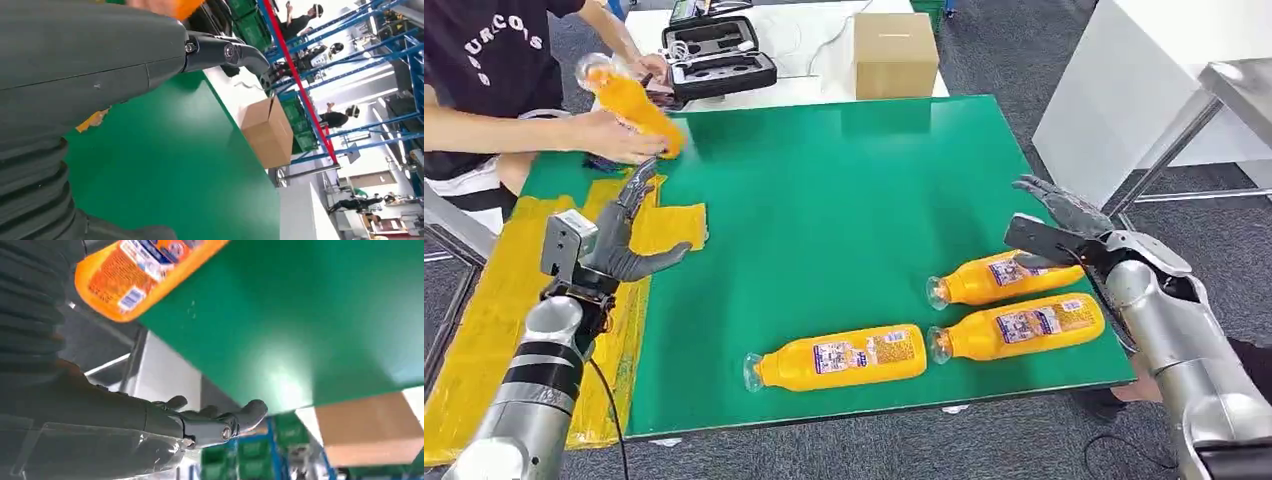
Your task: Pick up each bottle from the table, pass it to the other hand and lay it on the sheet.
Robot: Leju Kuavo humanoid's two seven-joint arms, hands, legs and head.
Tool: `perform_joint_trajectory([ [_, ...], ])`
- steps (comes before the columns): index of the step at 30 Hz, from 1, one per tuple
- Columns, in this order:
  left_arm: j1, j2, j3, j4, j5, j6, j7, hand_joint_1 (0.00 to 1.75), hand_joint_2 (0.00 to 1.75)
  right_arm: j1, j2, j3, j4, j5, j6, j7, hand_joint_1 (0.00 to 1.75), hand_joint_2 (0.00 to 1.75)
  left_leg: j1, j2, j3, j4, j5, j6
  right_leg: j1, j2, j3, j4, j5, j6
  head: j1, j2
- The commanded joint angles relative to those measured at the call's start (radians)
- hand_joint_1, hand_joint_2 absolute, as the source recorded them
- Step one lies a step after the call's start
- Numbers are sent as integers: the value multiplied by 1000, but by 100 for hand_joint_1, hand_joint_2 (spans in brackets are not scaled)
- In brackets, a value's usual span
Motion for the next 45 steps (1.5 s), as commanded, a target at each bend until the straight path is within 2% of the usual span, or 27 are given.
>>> perform_joint_trajectory([
  [1, -81, -10, -26, 156, 3, 2, -15, 0, 175, -40, -77, 97, 96, -35, 25, -33, 0, 175, 0, -1, 2, 0, -1, 0, 1, -2, 3, 0, -1, -1, 0, 0],
  [10, -79, -8, -26, 154, 1, 9, -17, 0, 175, -54, -74, 113, 108, -29, 22, -23, 0, 175, 0, 1, 4, 0, -2, -1, 0, -1, 4, 0, -2, -2, 0, 0],
  [14, -85, -10, -31, 173, 1, 6, -17, 0, 175, -101, -37, 164, 238, 6, -5, 14, 0, 175, 0, 2, 3, 0, -2, -1, 1, 1, 3, 0, -1, -1, 0, 0],
  [22, -92, -15, -28, 176, 13, 3, -10, 0, 175, -171, 35, 242, 390, 82, -78, 42, 0, 175, 0, 4, 5, 1, -3, -1, 1, 2, 5, 0, -2, -2, 0, 0],
  [27, -99, -17, -25, 177, 19, 1, -10, 0, 175, -195, 55, 260, 418, 99, -85, 48, 0, 175, 0, 3, 2, 0, -1, -1, 0, 1, 2, 0, -1, -1, 0, 0],
  [32, -100, -20, -28, 172, 22, 4, 0, 0, 175, -217, 116, 294, 487, 137, -121, 61, 0, 175, 0, 4, 3, 0, -2, -1, 1, 3, 3, 0, -1, -1, 0, 0],
  [40, -102, -20, -24, 179, 27, 3, -2, 0, 175, -216, 107, 303, 502, 139, -111, 54, 0, 175, 0, 2, 3, 1, -2, 0, 0, 0, 3, 1, -1, -1, 0, 0],
  [45, -105, -18, -21, 182, 33, -3, -10, 0, 175, -239, 76, 345, 511, 155, -39, 31, 0, 175, 0, 2, 4, 1, -2, -1, 0, 0, 4, 2, -2, -2, 0, 0],
])
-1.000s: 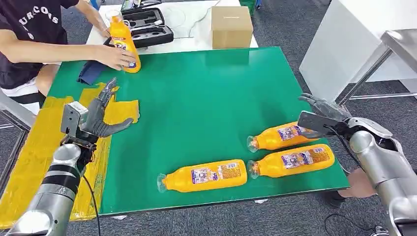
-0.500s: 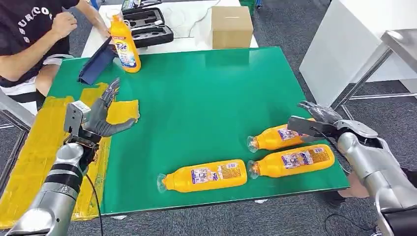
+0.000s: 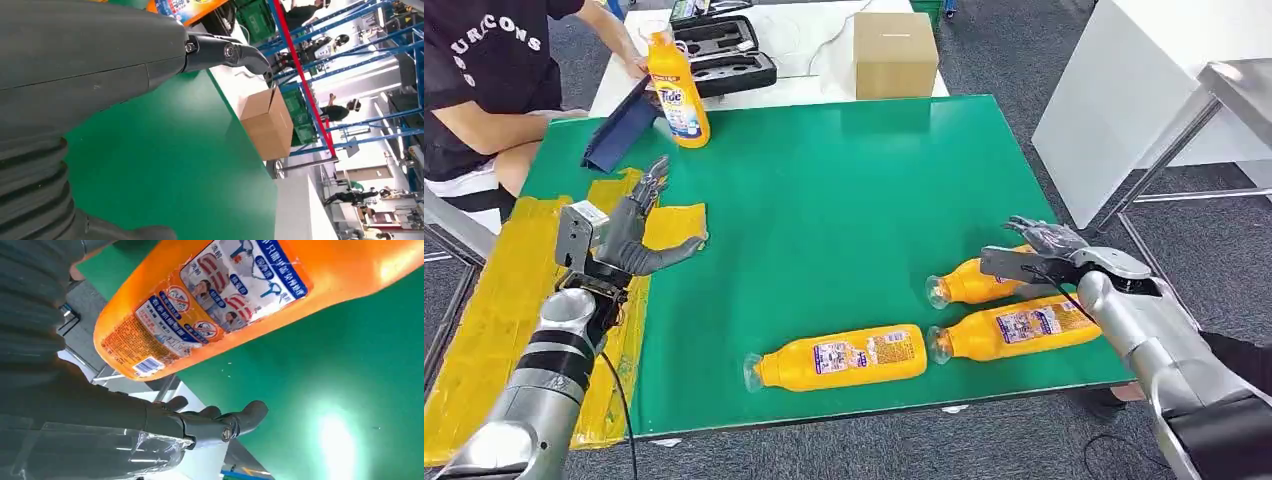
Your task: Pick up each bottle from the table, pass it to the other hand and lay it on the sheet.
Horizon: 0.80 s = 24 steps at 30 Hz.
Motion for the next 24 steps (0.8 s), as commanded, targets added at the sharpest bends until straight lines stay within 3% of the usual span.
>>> perform_joint_trajectory([
  [1, -56, -1, 3, 87, 11, -11, -3, 0, 175, -94, -9, 105, 103, 24, 97, -32, 0, 175, 0, 0, 2, 1, -1, -1, 0, -1, 2, 1, -1, -1, 0, 0],
  [7, -61, -1, 1, 98, 15, -15, -7, 0, 175, -107, -40, 145, 97, 28, 149, -54, 0, 175, 0, 0, 4, 2, -2, 0, 1, -1, 4, 1, -2, -1, 0, 0],
  [10, -69, -1, -5, 114, 18, -19, -15, 0, 175, -137, -111, 228, 49, 44, 233, -86, 0, 175, -1, -1, 3, 2, -2, 0, 0, -2, 3, 2, -3, -1, 0, 0],
  [12, -65, -1, -3, 116, 24, -18, -19, 0, 175, -145, -115, 253, 46, 50, 235, -62, 0, 175, -1, -2, 3, 2, -2, 0, -1, -3, 3, 3, -3, -1, 0, 0],
  [17, -47, -5, 5, 97, 31, -16, -17, 0, 175, -144, -34, 298, 135, 88, 126, 29, 0, 175, 0, 0, 2, 0, -1, 0, 0, 0, 3, 0, -1, -1, 0, 0],
  [22, -22, -5, 17, 64, 37, -19, -9, 0, 175, -131, 26, 312, 187, 126, 30, 92, 23, 175, 0, 2, 3, 0, -1, 0, 1, 0, 3, 0, -1, -1, 0, 0],
  [24, -17, -8, 17, 64, 36, -22, -8, 0, 175, -119, 39, 314, 195, 135, 8, 102, 24, 175, 0, 2, 4, 0, -1, 0, 1, 1, 4, 0, -1, -1, 0, 0],
])
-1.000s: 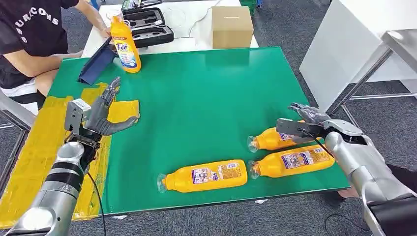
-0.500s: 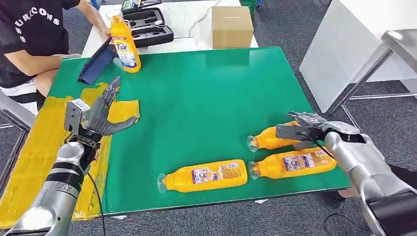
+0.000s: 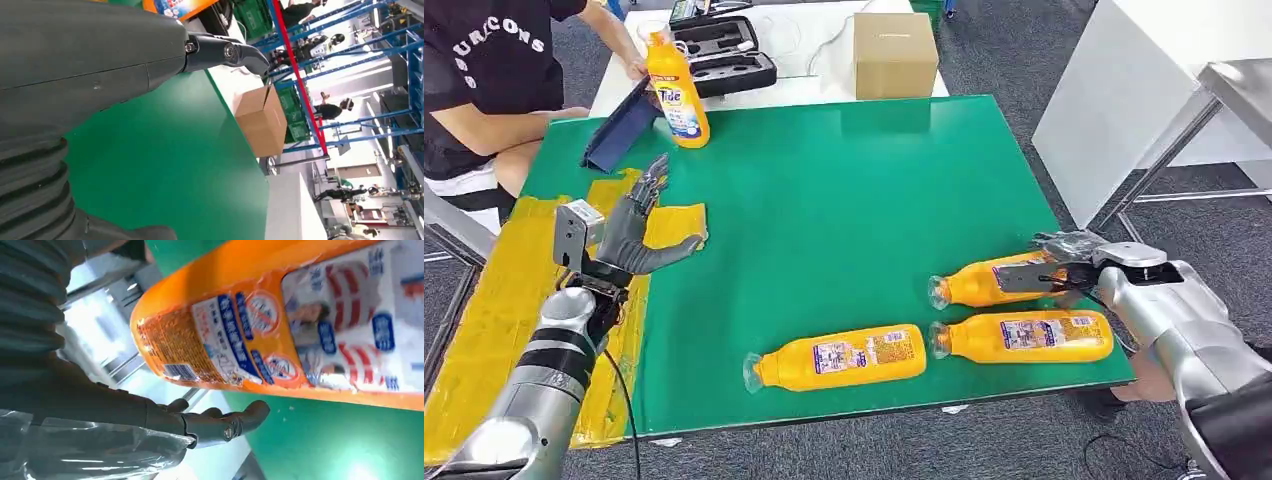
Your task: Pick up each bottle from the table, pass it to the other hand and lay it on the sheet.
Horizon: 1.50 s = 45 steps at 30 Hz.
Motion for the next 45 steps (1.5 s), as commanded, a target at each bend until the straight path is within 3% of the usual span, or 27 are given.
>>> perform_joint_trajectory([
  [1, -4, -9, 17, 33, 6, -5, 13, 0, 175, -29, 112, 100, 137, 37, -93, 56, 24, 175, 1, 3, 7, 0, -3, -1, 1, 1, 6, -1, -2, -2, 0, 0],
  [6, -4, -9, 17, 33, 6, -5, 12, 0, 175, -27, 113, 100, 139, 38, -96, 57, 24, 175, 1, 2, 4, 0, -2, -1, 1, 1, 3, 0, -1, -1, 0, 0],
  [11, 15, -17, 19, 15, 2, -5, 10, 0, 175, 21, 174, 104, 156, 96, -214, 136, 26, 175, 1, 1, 4, -1, -1, -1, 1, 1, 4, -1, -1, -1, 0, 0],
  [12, 22, -19, 18, 4, -2, -5, 11, 0, 175, 29, 190, 100, 167, 112, -247, 153, 45, 175, 1, 2, 6, -1, -3, -1, 1, 1, 6, -1, -1, -2, 0, 0],
  [13, 27, -21, 16, -1, -4, -5, 13, 0, 175, 37, 204, 94, 174, 120, -266, 159, 115, 175, 1, 2, 4, -1, -1, -1, 1, 1, 4, -2, 0, -1, 0, 0],
  [14, 31, -24, 15, -8, -7, -5, 15, 0, 175, 49, 220, 78, 180, 126, -287, 157, 134, 175, 1, 3, 7, -1, -3, -1, 2, 2, 6, -2, -1, -2, 0, 0],
  [17, 29, -28, 9, -6, -8, -10, 16, 0, 175, 68, 230, 54, 194, 135, -262, 145, 127, 175, 1, 2, 5, -1, -2, -1, 1, 0, 4, -1, -1, -2, 0, 0],
  [24, 26, -29, 6, 0, -9, -11, 15, 0, 175, 75, 224, 47, 202, 142, -262, 132, 131, 175, 2, 1, 8, -1, -1, -1, 2, -1, 7, -2, -1, -1, 0, 0],
  [26, 28, -30, 3, 3, -10, -13, 14, 0, 175, 87, 228, 32, 200, 147, -277, 133, 143, 175, 2, 0, 9, -1, -1, -1, 2, -2, 8, -2, -1, -2, 0, 0],
  [34, 48, -34, -8, -26, -3, -32, 1, 0, 175, 121, 236, -7, 209, 154, -296, 134, 154, 175, 3, 0, 13, -2, -1, -1, 3, -3, 13, -3, -1, -2, 1, 0],
  [36, 51, -35, -11, -33, 1, -34, 9, 0, 175, 123, 243, -28, 205, 163, -342, 139, 173, 175, 3, 0, 14, -2, -1, -1, 3, -3, 14, -4, -1, -2, 1, 0],
  [39, 58, -34, -12, -44, 6, -30, 16, 0, 175, 122, 276, -114, 181, 179, -469, 172, 175, 175, 3, 1, 14, -2, -1, -1, 3, -2, 13, -3, -1, -2, 1, 0],
  [43, 59, -36, -13, -52, 6, -30, 18, 0, 175, 121, 287, -139, 163, 174, -496, 186, 175, 175, 2, 5, 14, -1, -2, -2, 3, 2, 12, -2, 0, -3, 1, 0],
  [45, 66, -42, -18, -77, 3, -27, 27, 0, 175, 152, 326, -305, 101, 96, -648, 141, 175, 175, 2, 3, 13, -1, -1, -2, 2, 3, 10, -1, 1, -3, 0, 0],
])
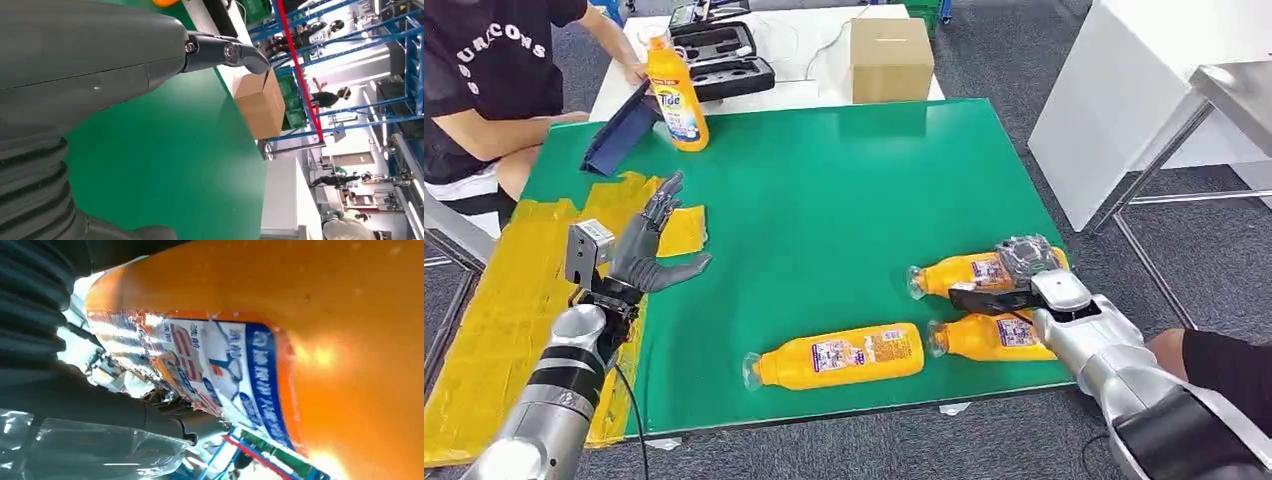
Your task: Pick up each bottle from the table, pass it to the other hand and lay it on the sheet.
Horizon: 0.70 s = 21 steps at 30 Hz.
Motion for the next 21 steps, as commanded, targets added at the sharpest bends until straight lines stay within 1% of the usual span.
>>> perform_joint_trajectory([
  [1, -2, -15, -23, -30, -1, 3, 25, 0, 175, 73, 125, -323, -83, -104, -233, -54, 175, 175, 1, 0, 2, 0, -1, -1, 1, -1, 2, -1, 0, -2, 0, 0],
  [2, -2, -17, -26, -33, -1, 2, 29, 0, 175, 76, 130, -342, -105, -103, -249, -54, 175, 175, 1, 1, 3, 0, -1, -2, 1, -1, 3, -1, -1, -3, 0, 0],
  [5, 0, -21, -31, -40, -1, 6, 32, 0, 175, 80, 131, -361, -139, -89, -225, -46, 175, 175, 0, 2, 0, 0, 0, -1, 1, 1, -1, 1, 0, -2, 0, 0],
  [6, 0, -20, -31, -38, -1, 8, 34, 0, 175, 85, 129, -368, -146, -80, -218, -45, 175, 175, 0, 2, 1, 1, -2, -2, 1, 1, 0, 2, -1, -3, 0, 0],
  [9, 0, -21, -43, -37, -2, 5, 38, 0, 175, 104, 159, -462, -197, -84, -311, -77, 175, 175, 0, -2, -1, 0, -1, -2, 1, -3, -1, 1, -1, -3, 0, 0],
  [12, -11, -24, -56, -24, 2, 11, 41, 0, 175, 117, 192, -540, -263, -58, -330, -96, 175, 175, 1, -2, -3, 1, 0, -1, 1, -3, -2, 1, -1, -3, 0, 0],
  [14, -17, -24, -61, -19, 5, 10, 42, 0, 175, 126, 211, -576, -300, -70, -356, -121, 175, 175, 0, -1, -7, 0, 1, 0, 0, -2, -5, 1, 1, -3, 0, 0],
  [15, -20, -24, -65, -18, 6, 9, 43, 0, 175, 131, 223, -594, -321, -78, -361, -135, 175, 175, 0, 0, -6, 1, 0, -1, 1, -2, -5, 2, 0, -3, 0, 0],
  [21, -23, -24, -67, -18, 7, 10, 44, 0, 175, 136, 225, -599, -335, -72, -352, -133, 175, 175, 0, -2, -8, 0, 1, -1, 0, -4, -7, 1, 0, -3, 0, 0],
])
